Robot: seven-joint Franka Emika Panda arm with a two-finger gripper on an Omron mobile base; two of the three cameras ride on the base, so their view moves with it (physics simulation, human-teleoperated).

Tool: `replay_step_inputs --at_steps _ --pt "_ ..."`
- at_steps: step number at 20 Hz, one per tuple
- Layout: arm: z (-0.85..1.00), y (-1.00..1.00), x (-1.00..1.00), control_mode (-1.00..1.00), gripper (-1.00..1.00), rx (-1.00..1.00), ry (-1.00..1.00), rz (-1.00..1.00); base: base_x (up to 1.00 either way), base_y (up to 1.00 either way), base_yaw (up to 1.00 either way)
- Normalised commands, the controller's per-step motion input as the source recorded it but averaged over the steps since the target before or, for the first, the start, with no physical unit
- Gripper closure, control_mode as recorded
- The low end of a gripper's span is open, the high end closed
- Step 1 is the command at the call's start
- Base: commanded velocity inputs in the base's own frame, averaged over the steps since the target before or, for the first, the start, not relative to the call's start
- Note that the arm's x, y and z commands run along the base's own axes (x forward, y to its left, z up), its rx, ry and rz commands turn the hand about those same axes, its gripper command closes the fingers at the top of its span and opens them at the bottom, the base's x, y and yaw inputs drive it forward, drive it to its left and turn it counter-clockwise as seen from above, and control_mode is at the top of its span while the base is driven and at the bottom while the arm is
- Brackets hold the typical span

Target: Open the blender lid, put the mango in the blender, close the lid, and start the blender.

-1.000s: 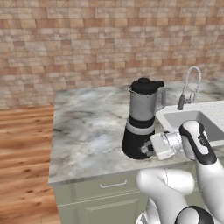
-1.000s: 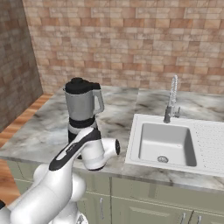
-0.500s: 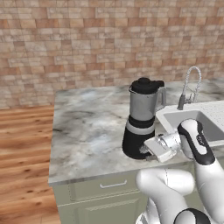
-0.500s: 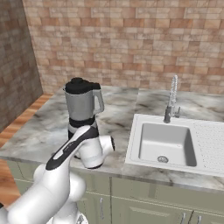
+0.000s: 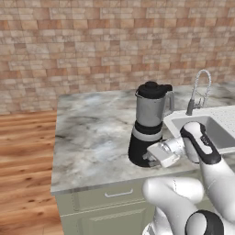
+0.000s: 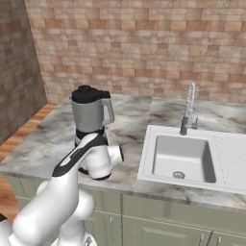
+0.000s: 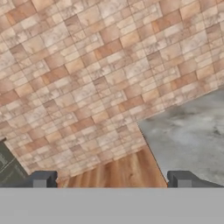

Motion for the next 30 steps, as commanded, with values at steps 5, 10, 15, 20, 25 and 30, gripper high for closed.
replay_step_inputs --at_steps 5,10,15,20,25,30 --pt "-0.52 0.13 0.36 -1.00 -1.00 0.05 0.01 -0.03 0.00 0.00 0.00" --pt "-0.47 0.26 0.49 -1.00 -1.00 0.04 0.00 0.00 0.00 0.00 0.00" --pt "-0.63 0.45 0.52 -1.00 -1.00 0.02 0.00 -0.01 0.00 0.00 0.00" --pt "-0.34 0.14 0.91 -1.00 -1.00 0.02 -0.06 -0.01 0.00 0.00 0.00" --pt "-0.67 0.00 0.99 -1.00 -1.00 0.01 -0.13 -0.01 0.00 0.00 0.00" --pt "-0.37 0.00 0.74 -1.00 -1.00 0.01 -0.12 -0.03 0.00 0.00 0.00"
